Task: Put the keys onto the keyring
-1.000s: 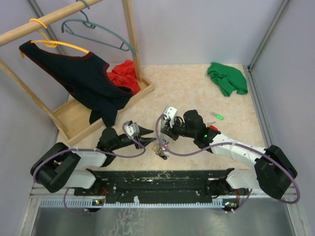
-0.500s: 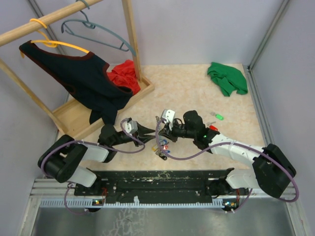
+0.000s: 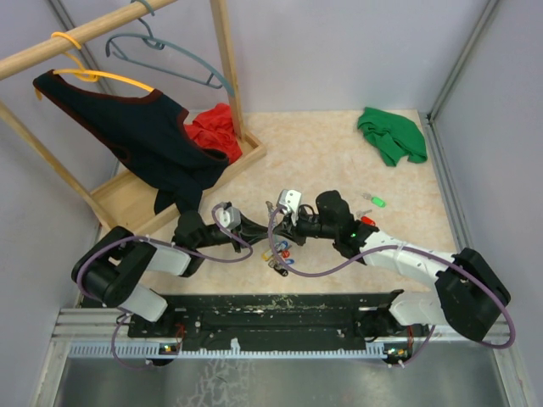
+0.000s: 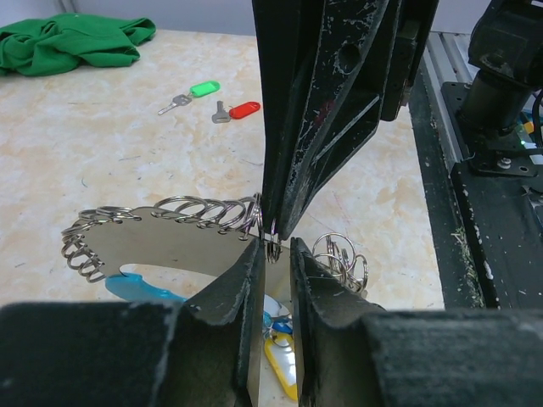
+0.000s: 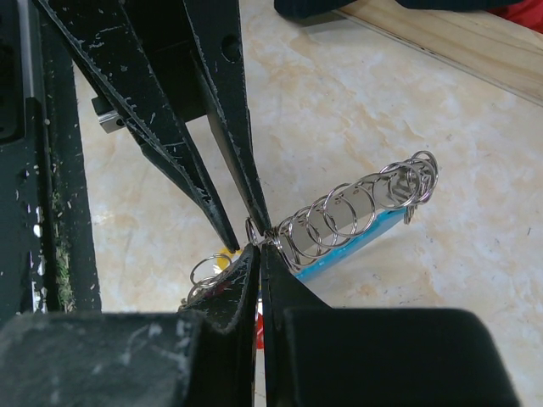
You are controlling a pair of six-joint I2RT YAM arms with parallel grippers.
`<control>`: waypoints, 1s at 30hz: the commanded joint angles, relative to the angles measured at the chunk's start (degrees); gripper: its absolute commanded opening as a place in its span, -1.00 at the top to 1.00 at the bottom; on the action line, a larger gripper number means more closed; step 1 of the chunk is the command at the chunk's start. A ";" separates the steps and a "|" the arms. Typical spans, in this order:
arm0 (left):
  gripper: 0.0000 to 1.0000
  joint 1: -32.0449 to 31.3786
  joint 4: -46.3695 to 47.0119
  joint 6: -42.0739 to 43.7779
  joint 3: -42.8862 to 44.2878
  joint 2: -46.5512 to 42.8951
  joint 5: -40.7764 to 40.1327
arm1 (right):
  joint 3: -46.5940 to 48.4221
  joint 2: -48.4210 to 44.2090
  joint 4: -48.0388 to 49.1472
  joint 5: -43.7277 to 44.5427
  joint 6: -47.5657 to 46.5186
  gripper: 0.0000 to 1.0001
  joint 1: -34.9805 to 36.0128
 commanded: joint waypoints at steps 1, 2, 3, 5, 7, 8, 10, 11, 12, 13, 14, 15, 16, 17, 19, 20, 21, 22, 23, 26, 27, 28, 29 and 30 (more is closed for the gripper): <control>0.54 0.28 0.61 0.70 0.97 0.31 2.17 | 0.74 0.33 2.50 -1.19 -0.48 1.00 0.33; 0.54 0.27 0.57 0.75 0.96 0.25 2.19 | 0.78 0.46 2.56 -1.20 -0.37 1.00 0.31; 0.55 0.28 0.53 0.71 0.96 0.22 2.33 | 0.87 0.54 2.53 -1.26 -0.39 1.00 0.33; 0.67 0.28 0.32 0.69 1.02 0.06 2.55 | 0.97 0.57 2.44 -1.16 -0.33 1.00 0.33; 0.74 0.28 -0.07 0.87 1.04 -0.13 2.67 | 0.97 0.48 2.43 -1.11 -0.25 1.00 0.33; 0.76 0.28 -0.17 0.90 1.04 -0.14 2.74 | 1.04 0.48 2.43 -1.11 -0.23 1.00 0.35; 0.79 0.28 -0.42 0.98 1.13 -0.18 2.92 | 1.05 0.40 2.51 -1.18 -0.08 1.00 0.38; 0.79 0.28 -0.63 1.01 1.21 -0.15 3.00 | 1.05 0.47 2.64 -1.19 0.10 1.00 0.34; 0.79 0.28 -0.82 1.09 1.29 -0.14 3.12 | 1.05 0.47 2.76 -1.26 0.16 1.00 0.33; 0.75 0.28 -1.02 1.17 1.35 -0.14 3.11 | 1.12 0.47 2.91 -1.28 0.35 1.00 0.33; 0.70 0.27 -1.13 1.12 1.32 -0.14 3.06 | 1.14 0.47 2.91 -1.24 0.46 1.00 0.33; 0.66 0.28 -1.22 1.17 1.29 -0.14 2.98 | 1.22 0.55 2.88 -1.22 0.55 1.00 0.38; 0.62 0.28 -1.38 1.14 1.30 -0.14 2.78 | 1.35 0.56 2.80 -1.27 0.61 1.00 0.34; 0.59 0.27 -1.57 1.19 1.24 -0.14 2.45 | 1.46 0.51 2.74 -1.24 0.69 1.00 0.34; 0.52 0.28 -1.83 1.14 1.08 -0.21 1.40 | 1.57 0.43 2.70 -0.92 1.12 1.00 0.33; 0.50 0.28 -1.92 1.13 0.98 -0.29 0.60 | 1.65 0.39 2.65 -0.61 1.29 1.00 0.33; 0.48 0.21 -2.12 1.16 0.88 -0.50 -0.25 | 1.73 0.32 2.57 -0.36 1.47 1.00 0.26; 0.47 0.27 -2.38 1.19 0.75 -0.74 -1.31 | 1.82 0.30 2.41 -0.02 1.64 1.00 0.29; 0.48 0.28 -2.60 1.23 0.61 -0.97 -1.82 | 1.92 0.30 2.24 0.15 1.62 1.00 0.24; 0.60 0.28 -3.14 1.45 0.52 -1.90 -2.11 | 2.02 0.25 2.24 0.18 1.66 1.00 0.24; 0.65 0.28 -3.09 1.38 0.52 -2.09 -1.90 | 2.02 0.33 2.30 0.15 1.62 1.00 0.28; 0.69 0.28 -3.09 1.38 0.59 -2.22 -1.61 | 2.02 0.38 2.38 0.11 1.66 1.00 0.31; 0.73 0.28 -3.08 1.30 0.68 -2.31 -1.25 | 2.02 0.46 2.47 0.07 1.77 1.00 0.27; 0.77 0.28 -3.08 1.28 0.73 -2.38 -0.85 | 2.02 0.47 2.47 0.11 1.89 1.00 0.27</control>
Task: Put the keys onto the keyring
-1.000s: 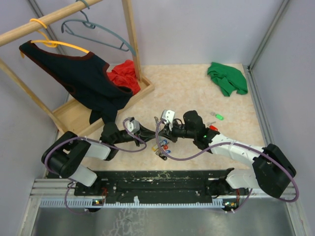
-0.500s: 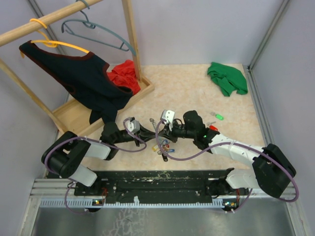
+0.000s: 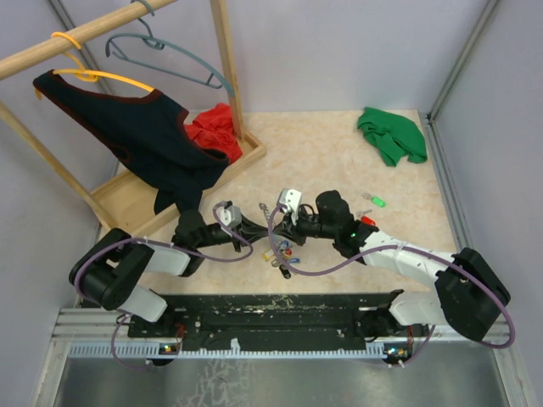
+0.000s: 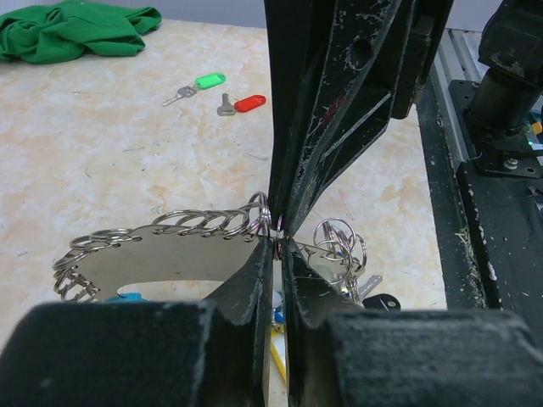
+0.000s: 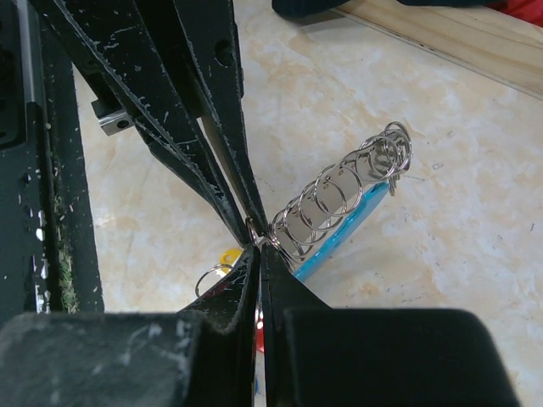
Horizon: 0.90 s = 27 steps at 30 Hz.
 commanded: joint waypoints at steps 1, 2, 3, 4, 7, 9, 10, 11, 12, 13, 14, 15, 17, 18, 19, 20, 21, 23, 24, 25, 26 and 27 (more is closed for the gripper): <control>0.79 0.17 0.13 0.19 0.40 -1.43 0.79 | 2.05 0.46 2.39 -0.24 0.84 1.00 0.24; 0.79 0.17 0.20 0.17 0.34 -1.44 1.08 | 2.14 0.47 2.39 -0.28 0.97 1.00 0.24; 0.79 0.17 0.24 0.08 0.28 -1.51 1.43 | 2.21 0.46 2.38 -0.27 0.95 1.00 0.24; 0.79 0.17 0.44 -0.03 0.32 -1.50 1.83 | 2.25 0.47 2.39 -0.26 1.02 1.00 0.30; 0.77 0.17 1.01 -0.52 -0.04 -1.61 2.26 | 2.32 0.56 2.72 -0.15 1.79 1.00 -0.13; 0.73 0.17 1.39 -0.91 -0.79 -2.11 1.40 | 2.49 0.56 2.62 0.48 2.36 1.00 -0.41; 0.63 0.17 1.45 -0.91 -1.37 -2.41 0.49 | 2.65 0.56 2.43 0.62 2.47 1.00 -0.48; 0.57 0.17 1.45 -0.96 -1.64 -2.82 -0.39 | 2.80 0.52 2.36 0.61 2.56 1.00 -0.54; 0.54 0.17 1.39 -0.91 -2.08 -3.20 -1.16 | 2.92 0.48 2.29 0.55 2.73 1.00 -0.63; 0.52 0.16 1.22 -0.82 -2.40 -3.64 -2.00 | 3.01 0.52 2.15 0.56 2.82 1.00 -0.66; 0.49 0.17 1.01 -0.80 -2.63 -3.97 -2.75 | 3.17 0.55 2.01 0.60 2.99 1.00 -0.72; 0.47 0.16 0.70 -0.80 -2.59 -4.13 -3.18 | 3.32 0.56 1.89 0.61 3.09 1.00 -0.79; 0.43 0.17 0.24 -0.77 -2.17 -4.05 -3.32 | 3.54 0.67 1.72 0.57 3.35 1.00 -0.90; 0.42 0.17 0.22 -0.91 -1.88 -3.74 -3.28 | 3.59 0.83 1.69 0.48 3.32 1.00 -0.95; 0.42 0.16 0.10 -1.08 -1.49 -3.42 -3.24 | 3.56 0.90 1.75 0.44 3.47 1.00 -0.98; 0.42 0.17 -0.18 -1.29 -1.06 -3.12 -3.28 | 3.56 0.96 1.96 0.42 3.87 1.00 -1.13; 0.41 0.17 -0.43 -1.40 -0.68 -2.84 -3.36 | 3.56 1.07 2.34 0.61 4.95 1.00 -1.28; 0.36 0.17 -0.48 -1.71 -0.39 -2.60 -4.18 | 3.56 1.10 3.63 0.56 7.84 1.00 -2.41; 0.31 0.17 -0.48 -1.83 -0.46 -2.68 -4.90 | 3.56 1.11 4.18 0.29 8.64 1.00 -3.00; 0.27 0.16 -0.59 -1.96 -0.47 -2.86 -5.66 | 3.56 1.05 4.45 0.37 8.83 1.00 -3.31; 0.24 0.17 -1.10 -2.18 -0.43 -3.11 -6.73 | 3.63 0.89 4.49 0.80 8.85 1.00 -3.39; 0.23 0.25 -1.71 -2.02 -0.27 -3.45 -7.20 | 3.80 0.88 4.43 1.09 8.85 1.00 -3.44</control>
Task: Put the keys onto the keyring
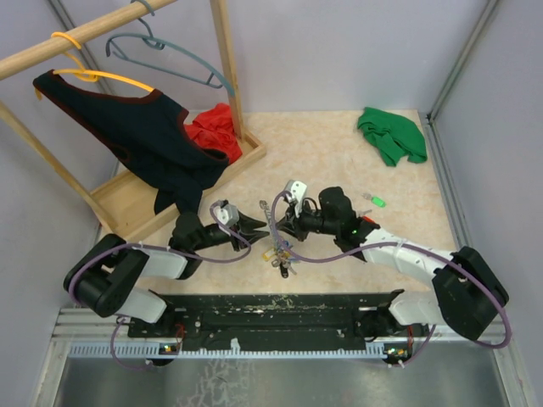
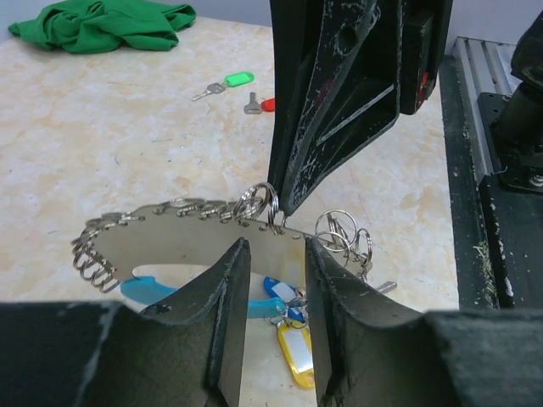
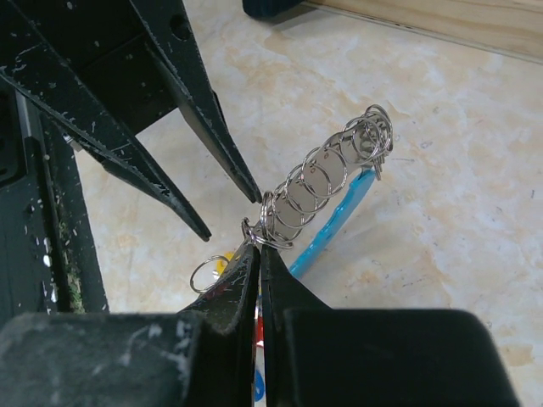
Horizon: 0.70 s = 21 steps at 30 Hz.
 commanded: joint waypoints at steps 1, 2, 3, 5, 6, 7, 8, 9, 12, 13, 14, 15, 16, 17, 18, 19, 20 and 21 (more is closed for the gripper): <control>0.23 0.26 -1.16 -0.67 1.42 -0.49 -2.96 | 3.44 0.12 3.85 0.51 2.78 1.00 -1.28; 0.22 0.32 -1.24 -0.67 1.48 -0.62 -3.02 | 3.61 0.27 3.68 0.46 2.62 1.00 -1.23; 0.22 0.34 -1.25 -0.75 1.51 -0.65 -2.91 | 3.76 0.51 3.49 0.34 2.49 1.00 -1.31; 0.22 0.41 -1.25 -0.98 1.77 -0.46 -2.65 | 3.89 0.83 3.34 -0.57 1.64 1.00 -1.30; 0.23 0.45 -1.25 -1.04 2.02 -0.26 -2.37 | 3.81 0.97 3.34 -0.86 1.32 1.00 -1.33; 0.24 0.51 -1.26 -1.28 2.44 0.12 -2.02 | 3.77 1.09 3.38 -0.83 1.40 1.00 -1.44; 0.24 0.63 -1.26 -1.58 2.81 0.54 -1.68 | 3.53 1.25 4.06 -1.74 2.76 1.00 -2.16; 0.24 0.73 -1.15 -1.88 3.26 1.03 -1.25 | 2.98 1.59 6.83 -2.72 5.54 1.00 -3.60; 0.24 0.86 0.41 -3.17 4.00 2.45 -0.35 | 3.65 3.17 5.77 0.94 10.70 1.00 -6.41; 0.24 0.95 0.78 -3.51 4.18 2.82 -0.28 | 4.52 3.48 3.77 2.86 10.93 1.00 -6.43; 0.24 0.94 0.84 -3.70 4.42 3.13 -0.19 | 4.92 3.57 2.65 4.05 11.06 1.00 -6.51; 0.24 0.96 0.81 -3.84 4.64 3.42 0.09 | 5.07 3.55 2.22 4.84 11.39 1.00 -6.47; 0.24 0.96 0.70 -3.90 4.82 3.62 0.17 | 5.19 3.59 1.86 5.42 11.86 1.00 -6.58; 0.24 0.99 0.68 -3.86 4.93 3.80 0.25 | 5.39 3.62 1.36 5.67 12.07 1.00 -6.60; 0.24 0.99 0.63 -3.88 5.02 3.95 0.36 | 5.62 3.90 0.92 5.51 11.67 1.00 -6.59; 0.24 1.04 0.67 -3.84 5.08 4.12 0.39 | 5.76 4.19 0.62 4.55 10.50 1.00 -6.59; 0.24 1.00 0.60 -3.82 5.11 4.26 0.45 | 5.58 4.39 0.65 3.09 9.03 1.00 -6.56; 0.24 1.04 0.40 -3.82 5.17 4.33 0.52 | 5.11 4.33 1.33 1.93 8.11 1.00 -6.60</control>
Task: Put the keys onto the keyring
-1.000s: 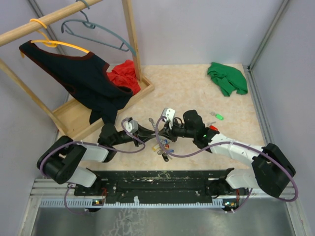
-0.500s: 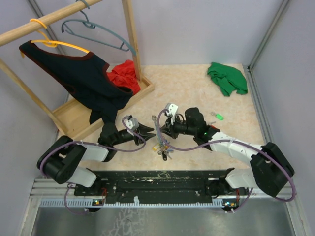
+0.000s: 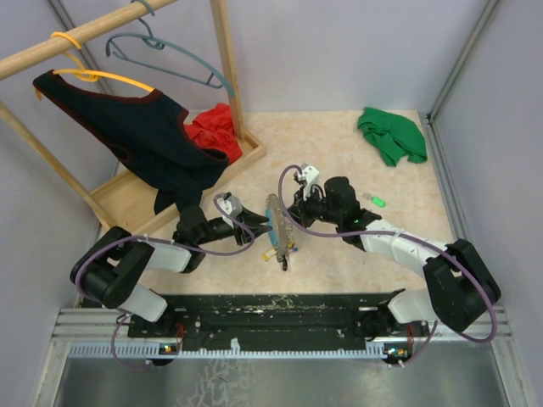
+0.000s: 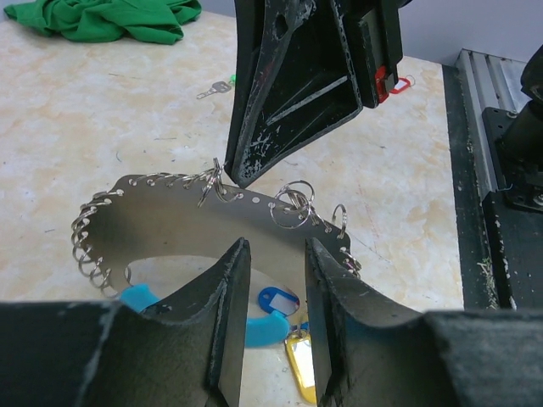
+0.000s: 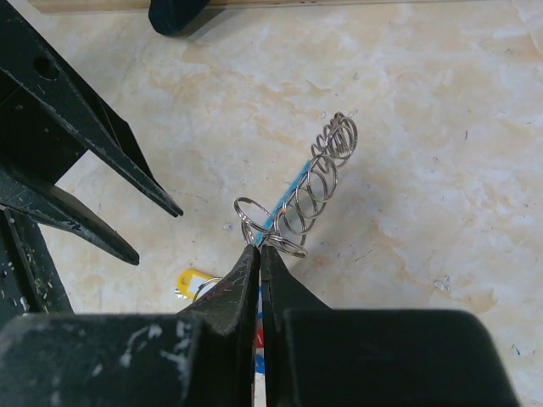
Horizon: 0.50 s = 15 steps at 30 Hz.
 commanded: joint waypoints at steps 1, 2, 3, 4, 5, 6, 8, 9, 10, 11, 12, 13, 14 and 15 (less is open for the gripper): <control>0.24 0.44 1.39 -0.64 1.47 0.95 1.58 | 1.65 0.41 2.32 -2.55 -2.48 1.00 -0.07; 0.24 0.48 1.14 -0.61 1.64 1.03 1.72 | 0.70 0.23 3.35 -2.60 -3.35 1.00 -0.07; 0.24 0.56 1.08 -0.66 1.73 1.12 1.97 | -0.07 0.02 4.07 -2.39 -4.35 1.00 -0.07; 0.24 0.61 1.07 -0.69 1.88 1.24 2.11 | -0.53 0.02 4.31 -2.44 -5.29 1.00 -0.07; 0.24 0.72 1.07 -0.74 2.05 1.52 2.32 | -0.69 0.02 4.34 -2.89 -6.11 1.00 -0.07; 0.24 0.74 1.07 -0.79 2.29 1.74 2.58 | -0.93 0.12 4.58 -3.43 -6.78 1.00 -0.04; 0.27 0.74 1.13 -0.95 3.08 2.53 3.50 | -1.50 0.23 5.82 -5.13 -7.88 1.00 -0.07; 0.28 0.74 1.34 -1.03 3.42 3.02 4.20 | -1.91 0.16 6.77 -6.15 -8.39 1.00 -0.11; 0.29 0.74 1.69 -1.29 3.79 3.43 5.02 | -2.42 0.13 7.79 -6.86 -8.98 1.00 -0.08; 0.31 0.74 2.21 -1.49 4.12 3.94 5.53 | -2.95 0.07 8.64 -7.63 -9.68 1.00 -0.07; 0.31 0.72 2.69 -1.69 4.39 4.47 6.12 | -3.53 0.06 9.39 -7.82 -10.13 1.00 -0.07; 0.32 0.74 3.14 -1.77 4.66 4.97 6.65 | -3.76 0.10 9.83 -8.13 -10.53 1.00 -0.07; 0.32 0.74 3.43 -1.82 4.90 5.48 7.30 | -3.82 0.07 9.92 -8.67 -10.93 1.00 -0.06; 0.33 0.74 3.78 -1.71 5.14 6.01 7.99 | -3.83 0.07 9.97 -9.04 -11.09 1.00 -0.07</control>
